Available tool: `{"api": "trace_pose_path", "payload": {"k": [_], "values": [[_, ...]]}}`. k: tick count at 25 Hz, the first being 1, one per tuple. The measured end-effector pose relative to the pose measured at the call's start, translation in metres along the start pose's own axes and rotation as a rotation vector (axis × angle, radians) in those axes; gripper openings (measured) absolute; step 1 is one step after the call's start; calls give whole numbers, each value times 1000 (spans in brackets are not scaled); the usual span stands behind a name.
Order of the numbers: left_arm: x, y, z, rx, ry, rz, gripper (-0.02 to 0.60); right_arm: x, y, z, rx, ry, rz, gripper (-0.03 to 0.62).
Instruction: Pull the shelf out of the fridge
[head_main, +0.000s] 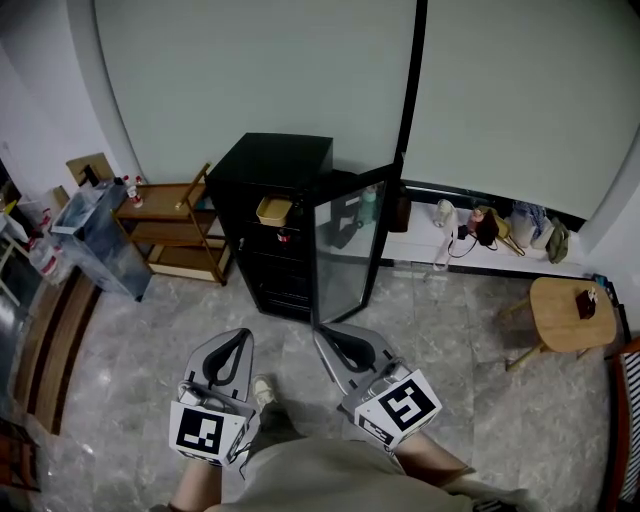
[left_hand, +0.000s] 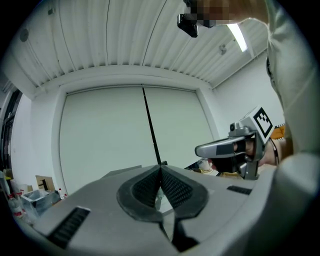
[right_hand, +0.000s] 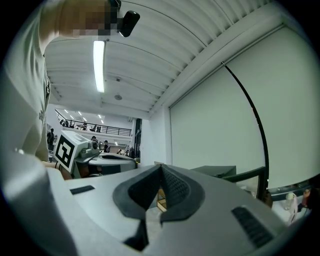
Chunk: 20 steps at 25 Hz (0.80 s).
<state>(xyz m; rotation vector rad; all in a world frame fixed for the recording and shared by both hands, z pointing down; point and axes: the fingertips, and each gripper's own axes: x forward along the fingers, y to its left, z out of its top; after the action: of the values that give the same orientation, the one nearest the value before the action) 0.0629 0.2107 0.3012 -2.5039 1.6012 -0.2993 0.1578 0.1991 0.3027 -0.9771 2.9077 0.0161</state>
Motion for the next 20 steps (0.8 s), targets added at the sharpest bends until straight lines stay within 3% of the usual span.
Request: {"api": "trace_pose_path", "payload": {"k": [7, 11, 15, 20], "values": [[32, 47, -9, -22, 10, -22, 6, 58, -21, -1, 5, 1, -17, -5], [52, 81, -16, 25, 28, -38, 6, 98, -32, -5, 17, 6, -39, -5], [76, 119, -24, -18, 28, -68, 6, 141, -45, -9, 16, 21, -53, -5], [111, 178, -28, -17, 37, -106, 6, 202, -68, -4, 20, 33, -100, -5]]}}
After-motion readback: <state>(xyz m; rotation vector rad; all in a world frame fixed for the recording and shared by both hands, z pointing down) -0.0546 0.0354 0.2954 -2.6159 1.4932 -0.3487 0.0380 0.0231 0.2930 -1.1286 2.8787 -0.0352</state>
